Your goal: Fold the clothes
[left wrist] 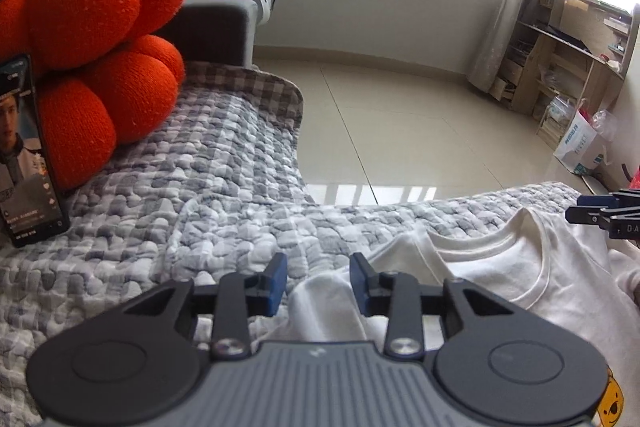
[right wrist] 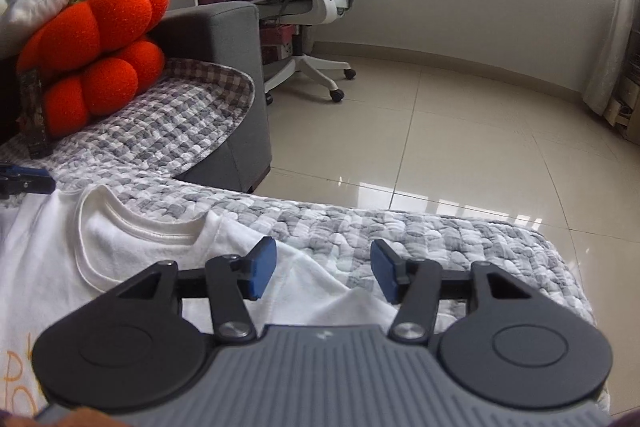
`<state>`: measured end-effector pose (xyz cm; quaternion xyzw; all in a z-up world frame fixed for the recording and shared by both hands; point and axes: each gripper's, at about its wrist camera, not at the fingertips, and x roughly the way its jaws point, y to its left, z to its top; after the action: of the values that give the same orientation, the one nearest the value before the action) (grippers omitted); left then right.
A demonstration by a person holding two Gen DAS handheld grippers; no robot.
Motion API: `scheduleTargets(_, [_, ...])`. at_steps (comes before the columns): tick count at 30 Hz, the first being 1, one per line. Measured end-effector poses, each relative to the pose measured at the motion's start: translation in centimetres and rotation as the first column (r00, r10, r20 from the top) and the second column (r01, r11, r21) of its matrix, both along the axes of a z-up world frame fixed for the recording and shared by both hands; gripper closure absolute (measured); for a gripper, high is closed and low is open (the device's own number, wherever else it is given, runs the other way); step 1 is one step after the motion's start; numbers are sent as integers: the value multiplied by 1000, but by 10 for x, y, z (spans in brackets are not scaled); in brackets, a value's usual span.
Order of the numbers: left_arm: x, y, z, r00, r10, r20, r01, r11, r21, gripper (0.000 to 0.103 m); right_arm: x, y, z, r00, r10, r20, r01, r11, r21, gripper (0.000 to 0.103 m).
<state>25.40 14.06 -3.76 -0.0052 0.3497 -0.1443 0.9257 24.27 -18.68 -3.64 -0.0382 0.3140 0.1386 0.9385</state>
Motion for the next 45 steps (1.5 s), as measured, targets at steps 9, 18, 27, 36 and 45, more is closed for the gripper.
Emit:
scheduleTargets(9, [-17,-17,-13,997,36,70,-38,999,29,94,-7,34,-12,999,9,38,-5,994,-112,87])
scheduleTargets(18, [-18,-19,4,977,122,176,-129,991,30,95,4,50,-22,999,-11,46,19,986,-166,93])
scheduleTargets(27, [14,-32,-21,983,139,123,-151,984,91,95,27,55,-31,998,-53,37,59,981,-183,93])
scheduleTargets(36, [-2,-25,7,979,141,147,-150,987,52,89,14,30,-1,998,-53,40,53,999,5,75])
scheduleTargets(45, [-17,-52,8,995,17,99,-17,1000,-2,99,-8,49,-4,999,43,-9,-42,998,51,83])
